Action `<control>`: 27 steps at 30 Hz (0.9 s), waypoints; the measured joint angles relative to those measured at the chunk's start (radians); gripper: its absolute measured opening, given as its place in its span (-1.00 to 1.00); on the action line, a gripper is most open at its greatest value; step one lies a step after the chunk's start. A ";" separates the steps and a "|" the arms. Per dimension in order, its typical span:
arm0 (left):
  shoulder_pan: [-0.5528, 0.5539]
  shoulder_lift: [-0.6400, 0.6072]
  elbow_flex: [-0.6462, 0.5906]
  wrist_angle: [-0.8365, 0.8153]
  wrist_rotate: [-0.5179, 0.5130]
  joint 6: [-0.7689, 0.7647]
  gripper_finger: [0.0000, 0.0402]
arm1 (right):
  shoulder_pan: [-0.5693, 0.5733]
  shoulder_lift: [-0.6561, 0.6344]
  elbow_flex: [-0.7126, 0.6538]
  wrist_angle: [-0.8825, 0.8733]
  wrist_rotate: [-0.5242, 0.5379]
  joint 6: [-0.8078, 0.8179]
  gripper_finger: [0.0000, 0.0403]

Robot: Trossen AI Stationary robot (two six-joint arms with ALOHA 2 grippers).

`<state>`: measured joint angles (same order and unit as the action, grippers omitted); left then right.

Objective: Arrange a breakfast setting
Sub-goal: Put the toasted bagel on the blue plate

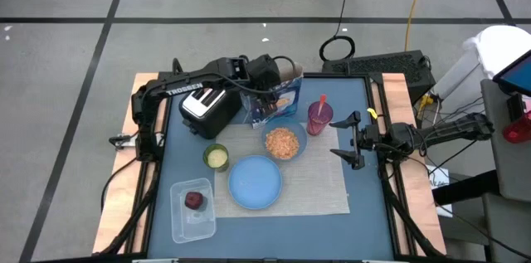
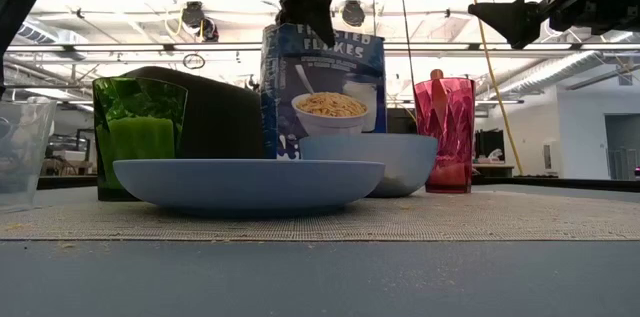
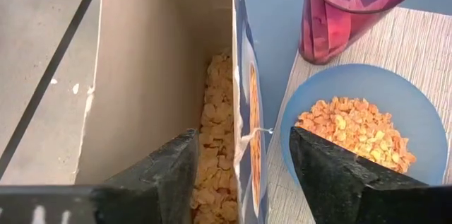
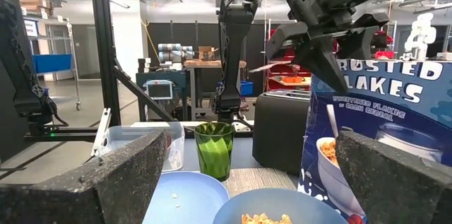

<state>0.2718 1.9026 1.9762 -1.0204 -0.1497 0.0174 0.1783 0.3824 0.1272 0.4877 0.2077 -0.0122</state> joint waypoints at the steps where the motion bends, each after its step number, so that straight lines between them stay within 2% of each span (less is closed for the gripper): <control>1: 0.000 0.000 0.000 0.004 0.000 0.000 0.14 | 0.000 0.000 0.000 0.000 0.000 0.000 0.97; 16: 0.000 0.000 0.000 0.099 0.000 0.000 0.14 | 0.000 0.000 0.000 0.000 0.000 0.000 0.97; 27: 0.000 -0.076 0.000 0.117 -0.001 0.003 0.14 | 0.000 0.000 0.000 -0.004 0.000 0.000 0.97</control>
<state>0.2718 1.8269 1.9759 -0.9032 -0.1511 0.0206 0.1783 0.3828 0.1272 0.4832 0.2074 -0.0120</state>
